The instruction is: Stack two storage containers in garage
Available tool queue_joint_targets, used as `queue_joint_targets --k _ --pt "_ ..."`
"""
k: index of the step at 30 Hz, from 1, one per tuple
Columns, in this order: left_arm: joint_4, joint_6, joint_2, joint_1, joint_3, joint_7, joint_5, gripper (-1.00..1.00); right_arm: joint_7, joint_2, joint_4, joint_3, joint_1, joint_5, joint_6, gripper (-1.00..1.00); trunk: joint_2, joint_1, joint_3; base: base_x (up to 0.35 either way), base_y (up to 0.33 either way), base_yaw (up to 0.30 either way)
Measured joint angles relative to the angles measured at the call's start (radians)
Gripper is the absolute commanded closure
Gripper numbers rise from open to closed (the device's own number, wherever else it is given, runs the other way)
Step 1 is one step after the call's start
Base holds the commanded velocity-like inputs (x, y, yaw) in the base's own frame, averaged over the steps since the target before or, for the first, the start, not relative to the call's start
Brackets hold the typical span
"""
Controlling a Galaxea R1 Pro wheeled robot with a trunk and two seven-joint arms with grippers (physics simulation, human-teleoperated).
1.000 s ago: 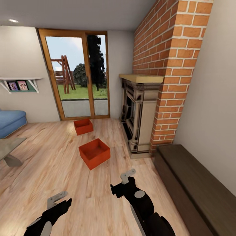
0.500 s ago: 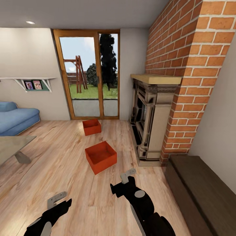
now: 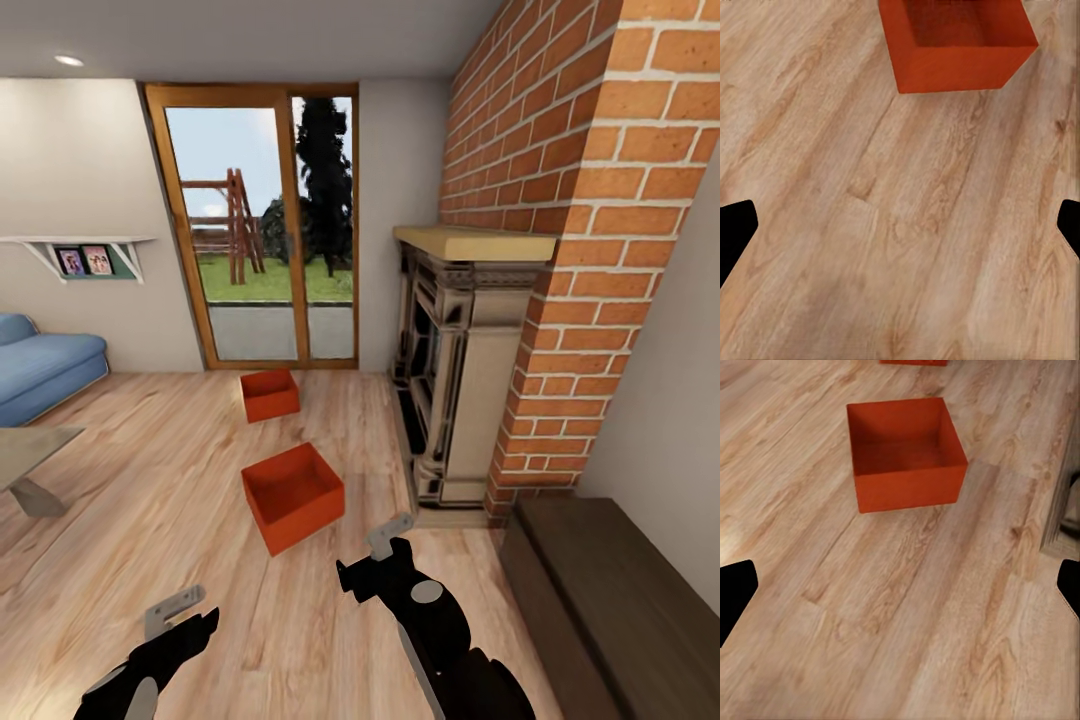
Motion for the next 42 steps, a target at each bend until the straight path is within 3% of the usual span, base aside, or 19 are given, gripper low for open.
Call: queue_joint_targets --k 21,42 --pt "0.009 0.0 0.0 0.0 0.0 0.0 0.0 -1.0 -0.005 0.0 -0.048 0.0 0.0 -0.001 0.001 -1.0 0.0 0.0 0.002 0.317 -0.155 -0.004" --pt "0.01 0.0 0.0 0.0 0.0 0.0 0.0 -1.0 -0.007 0.0 -0.049 0.001 0.0 0.0 0.002 -1.0 0.0 0.0 0.002 0.336 -0.009 0.276"
